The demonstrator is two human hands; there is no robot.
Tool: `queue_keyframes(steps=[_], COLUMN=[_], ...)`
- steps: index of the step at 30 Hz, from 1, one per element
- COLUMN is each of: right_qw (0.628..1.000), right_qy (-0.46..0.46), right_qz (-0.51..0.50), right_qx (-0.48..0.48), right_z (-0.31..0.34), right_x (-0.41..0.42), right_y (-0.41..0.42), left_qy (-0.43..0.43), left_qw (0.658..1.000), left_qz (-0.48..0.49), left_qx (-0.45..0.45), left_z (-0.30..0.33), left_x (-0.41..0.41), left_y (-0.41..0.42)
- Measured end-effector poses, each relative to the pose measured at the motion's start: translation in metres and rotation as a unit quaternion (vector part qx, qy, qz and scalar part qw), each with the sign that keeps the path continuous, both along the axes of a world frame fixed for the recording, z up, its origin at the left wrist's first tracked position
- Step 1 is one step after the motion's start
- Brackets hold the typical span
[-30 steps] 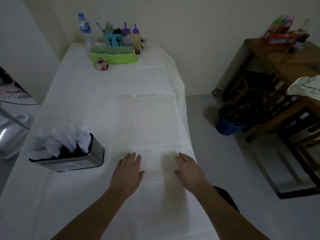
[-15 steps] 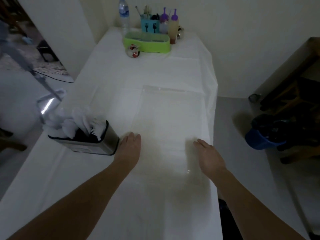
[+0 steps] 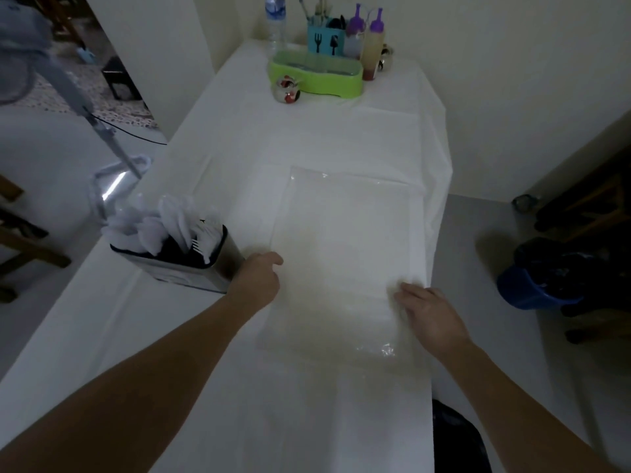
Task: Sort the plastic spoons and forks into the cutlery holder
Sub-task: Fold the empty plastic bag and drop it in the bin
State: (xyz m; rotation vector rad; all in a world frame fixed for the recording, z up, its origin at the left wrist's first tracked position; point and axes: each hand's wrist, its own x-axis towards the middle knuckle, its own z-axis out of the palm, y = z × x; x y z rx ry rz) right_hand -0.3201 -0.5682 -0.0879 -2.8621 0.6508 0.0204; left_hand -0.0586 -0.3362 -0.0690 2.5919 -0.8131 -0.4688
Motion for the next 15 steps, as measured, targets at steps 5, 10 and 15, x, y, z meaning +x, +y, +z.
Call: queue_keyframes(steps=[5,10,15], right_qw=[0.999,0.99,0.977], right_qy=[-0.044,-0.117,-0.157], right_qz=[-0.017,-0.054,-0.1], right_qx=[0.018,0.064,0.106], right_z=[0.006,0.017,0.024], right_x=[-0.012,-0.037,-0.056], right_y=[0.006,0.023,0.042], left_qy=[0.095,0.064,-0.027], left_qw=[0.994,0.987,0.975], left_qz=[-0.043,-0.14,-0.209], left_qx=[-0.046,-0.034,-0.064], left_z=[-0.002,0.014,0.015], left_x=[0.0,-0.002,-0.006], left_y=[0.018,0.047,0.064])
